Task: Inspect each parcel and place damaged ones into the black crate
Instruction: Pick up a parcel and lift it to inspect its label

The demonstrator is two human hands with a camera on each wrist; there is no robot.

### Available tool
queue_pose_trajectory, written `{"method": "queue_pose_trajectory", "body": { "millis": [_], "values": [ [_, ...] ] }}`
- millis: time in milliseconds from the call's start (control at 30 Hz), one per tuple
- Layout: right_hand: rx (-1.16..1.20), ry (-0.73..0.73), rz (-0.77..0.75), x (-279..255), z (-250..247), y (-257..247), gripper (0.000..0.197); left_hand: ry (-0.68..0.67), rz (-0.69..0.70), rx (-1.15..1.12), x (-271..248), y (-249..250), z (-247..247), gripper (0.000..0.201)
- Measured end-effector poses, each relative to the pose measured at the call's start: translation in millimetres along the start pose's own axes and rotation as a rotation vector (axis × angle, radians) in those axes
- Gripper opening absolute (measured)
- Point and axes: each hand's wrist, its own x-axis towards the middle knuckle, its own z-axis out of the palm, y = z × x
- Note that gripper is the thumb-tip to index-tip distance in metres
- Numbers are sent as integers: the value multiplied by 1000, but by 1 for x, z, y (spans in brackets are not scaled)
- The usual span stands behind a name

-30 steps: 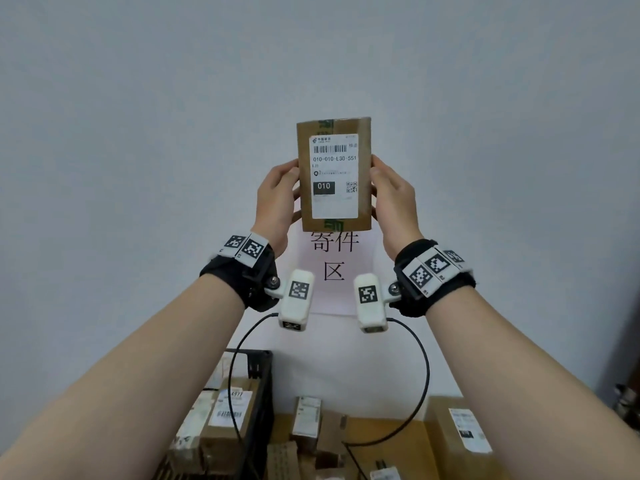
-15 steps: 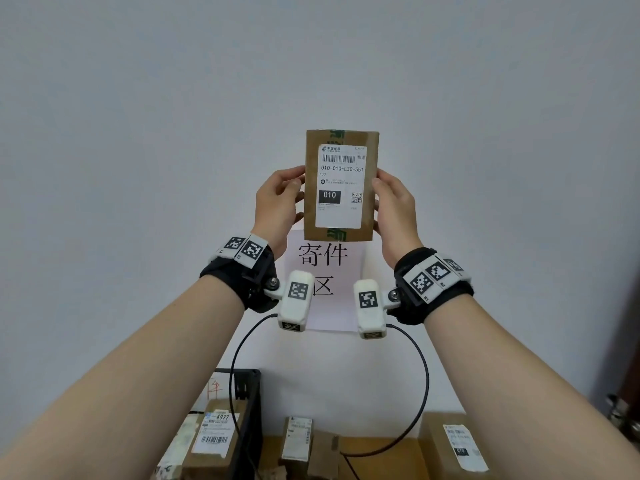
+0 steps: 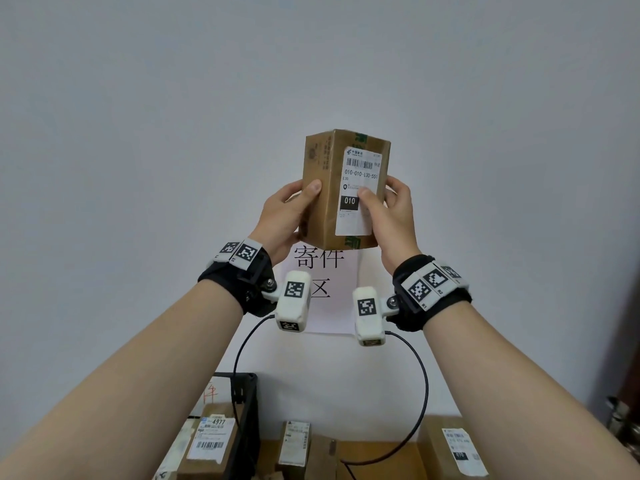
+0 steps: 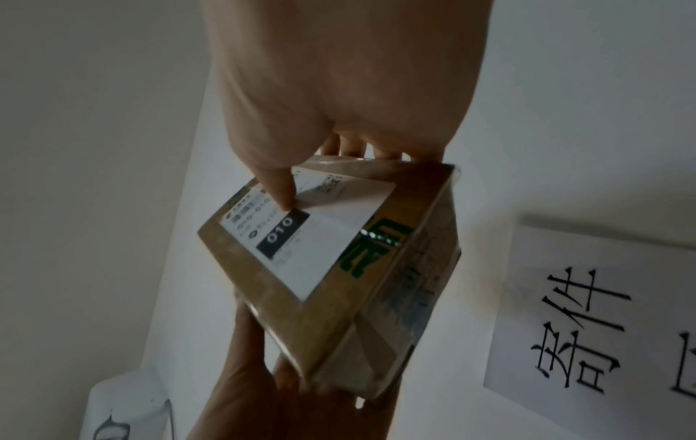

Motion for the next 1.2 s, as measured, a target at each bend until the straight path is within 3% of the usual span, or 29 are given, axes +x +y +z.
{"method": "queue_pose_trajectory", "body": {
  "millis": [200, 400, 833, 1033, 1200],
  "values": [
    [-142, 51, -73, 7, -4, 1, 24, -12, 54, -53, -4, -10, 0, 16],
    [-36, -14, 38, 3, -2, -4, 29, 9, 109, -27, -11, -11, 9, 17],
    [-8, -23, 84, -1, -8, -6, 20, 45, 93, 30, -17, -7, 17, 28],
    [17, -95, 63, -8, -14, -8, 39, 65, 80, 74, -16, -8, 13, 25],
    [59, -149, 77, -9, -17, -7, 44, 92, -22, 120, -17, -2, 11, 63]
  ]
}}
